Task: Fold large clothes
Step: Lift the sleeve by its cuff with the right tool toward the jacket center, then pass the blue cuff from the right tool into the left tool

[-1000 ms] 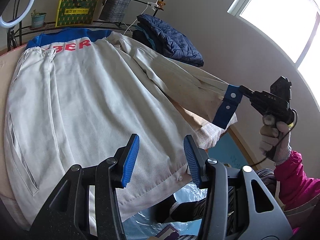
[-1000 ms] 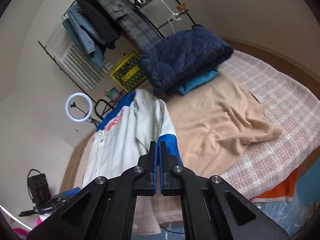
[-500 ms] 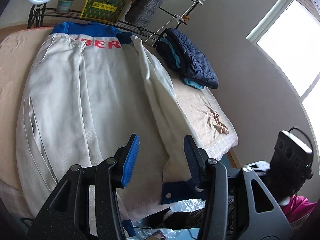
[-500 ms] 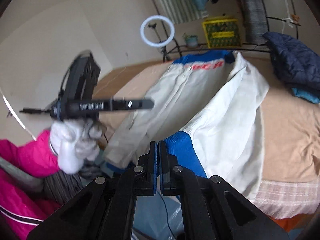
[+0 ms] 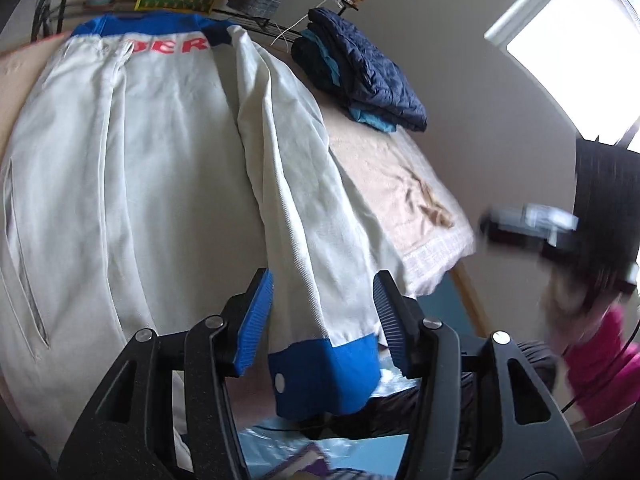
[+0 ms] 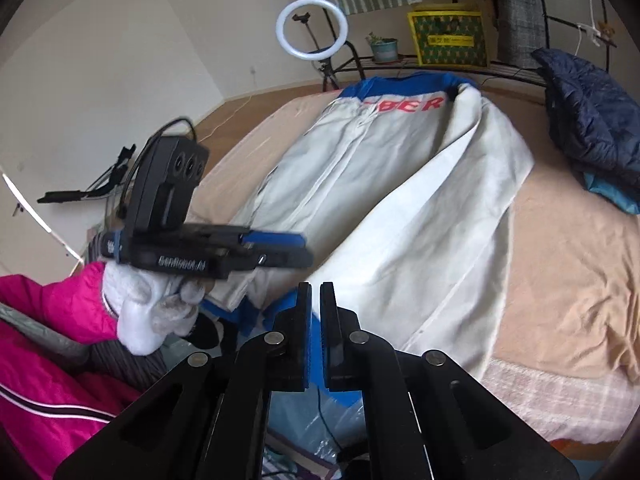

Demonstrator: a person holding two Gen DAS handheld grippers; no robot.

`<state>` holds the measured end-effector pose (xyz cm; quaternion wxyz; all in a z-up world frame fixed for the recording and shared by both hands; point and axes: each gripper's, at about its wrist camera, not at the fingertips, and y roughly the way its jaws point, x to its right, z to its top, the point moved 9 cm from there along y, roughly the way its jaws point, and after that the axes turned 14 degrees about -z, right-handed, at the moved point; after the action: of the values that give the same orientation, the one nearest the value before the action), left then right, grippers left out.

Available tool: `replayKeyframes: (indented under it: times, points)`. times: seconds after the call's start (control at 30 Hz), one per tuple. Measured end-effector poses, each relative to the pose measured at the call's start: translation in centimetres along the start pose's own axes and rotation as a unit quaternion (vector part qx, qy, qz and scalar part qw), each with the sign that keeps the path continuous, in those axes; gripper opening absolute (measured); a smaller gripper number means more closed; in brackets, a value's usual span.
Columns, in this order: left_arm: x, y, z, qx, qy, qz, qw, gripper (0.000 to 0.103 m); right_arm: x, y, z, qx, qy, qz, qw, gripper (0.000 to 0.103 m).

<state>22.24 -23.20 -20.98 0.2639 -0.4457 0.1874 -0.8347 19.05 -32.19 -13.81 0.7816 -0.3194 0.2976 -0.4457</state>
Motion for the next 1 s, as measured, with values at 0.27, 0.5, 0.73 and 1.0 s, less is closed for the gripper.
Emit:
replayKeyframes:
  times: [0.27, 0.5, 0.73, 1.0]
  points:
    - [-1.5, 2.9, -2.2, -0.046, 0.011, 0.026, 0.9985, 0.036, 8.1, 4.4, 9.4, 0.031, 0.062, -0.046, 0.996, 0.038]
    - [-3.7, 3.4, -2.7, -0.048, -0.005, 0.018, 0.9987, 0.009, 13.7, 11.5, 17.0, 0.019, 0.146, -0.021, 0.989, 0.039]
    - [-4.2, 3.4, -2.9, -0.047, -0.019, -0.005, 0.9987, 0.008, 16.8, 21.4, 21.5, -0.025, 0.178, -0.037, 0.983, 0.039]
    - [-4.3, 3.5, -3.1, -0.052, -0.017, -0.012, 0.9985, 0.008, 21.1, 28.3, 22.1, -0.055, 0.271, -0.022, 0.961, 0.039]
